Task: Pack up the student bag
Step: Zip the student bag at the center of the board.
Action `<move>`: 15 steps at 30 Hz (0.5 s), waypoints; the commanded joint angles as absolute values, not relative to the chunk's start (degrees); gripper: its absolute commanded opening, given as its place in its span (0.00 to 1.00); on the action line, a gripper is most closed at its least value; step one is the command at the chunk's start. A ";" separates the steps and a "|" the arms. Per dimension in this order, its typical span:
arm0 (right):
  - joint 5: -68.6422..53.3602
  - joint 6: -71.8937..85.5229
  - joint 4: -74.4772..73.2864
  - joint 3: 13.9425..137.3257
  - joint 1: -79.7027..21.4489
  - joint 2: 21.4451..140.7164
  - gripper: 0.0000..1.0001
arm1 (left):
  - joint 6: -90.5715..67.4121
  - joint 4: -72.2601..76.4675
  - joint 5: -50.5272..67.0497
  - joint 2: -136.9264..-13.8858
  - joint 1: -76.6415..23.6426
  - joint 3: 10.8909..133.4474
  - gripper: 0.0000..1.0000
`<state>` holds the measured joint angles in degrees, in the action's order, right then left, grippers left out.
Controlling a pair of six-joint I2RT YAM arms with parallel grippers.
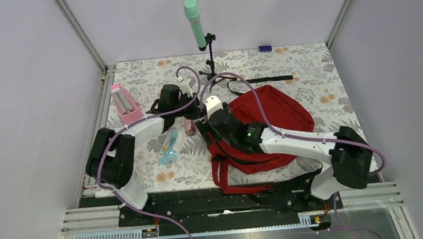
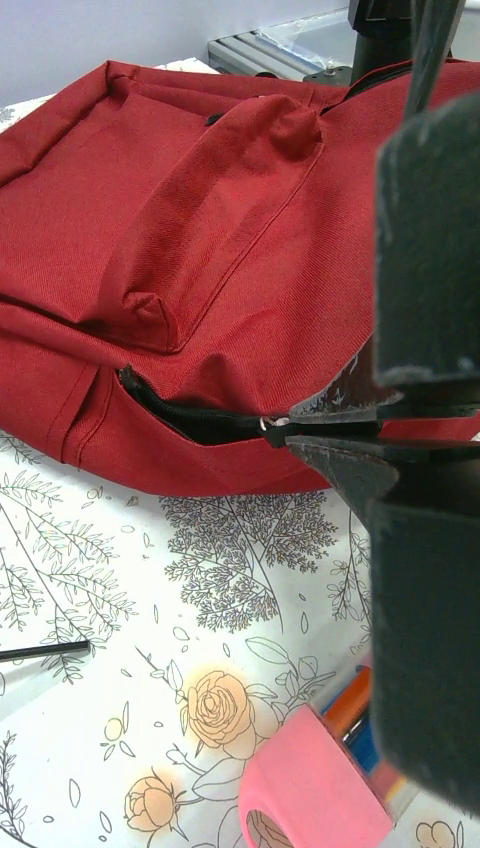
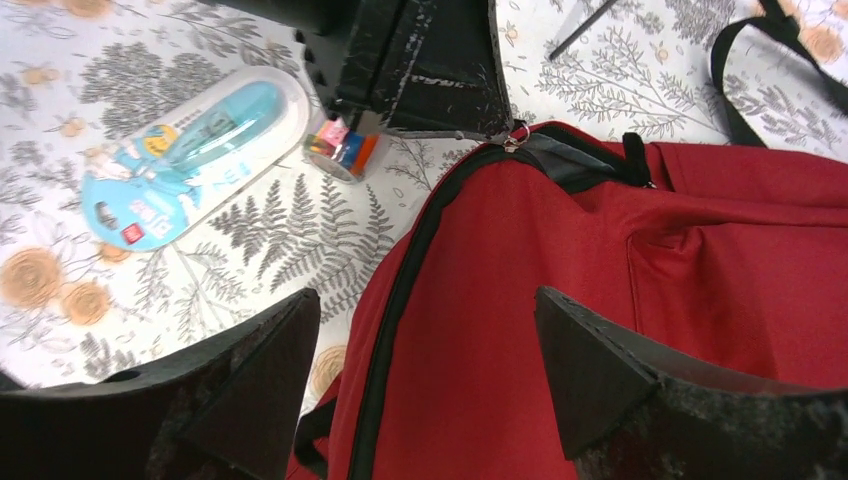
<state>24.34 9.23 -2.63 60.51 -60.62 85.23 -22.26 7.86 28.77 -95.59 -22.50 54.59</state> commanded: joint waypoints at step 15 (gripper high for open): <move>22.11 14.63 -1.10 64.58 -58.45 92.82 0.00 | -16.64 13.73 31.08 -96.62 -22.63 58.42 0.00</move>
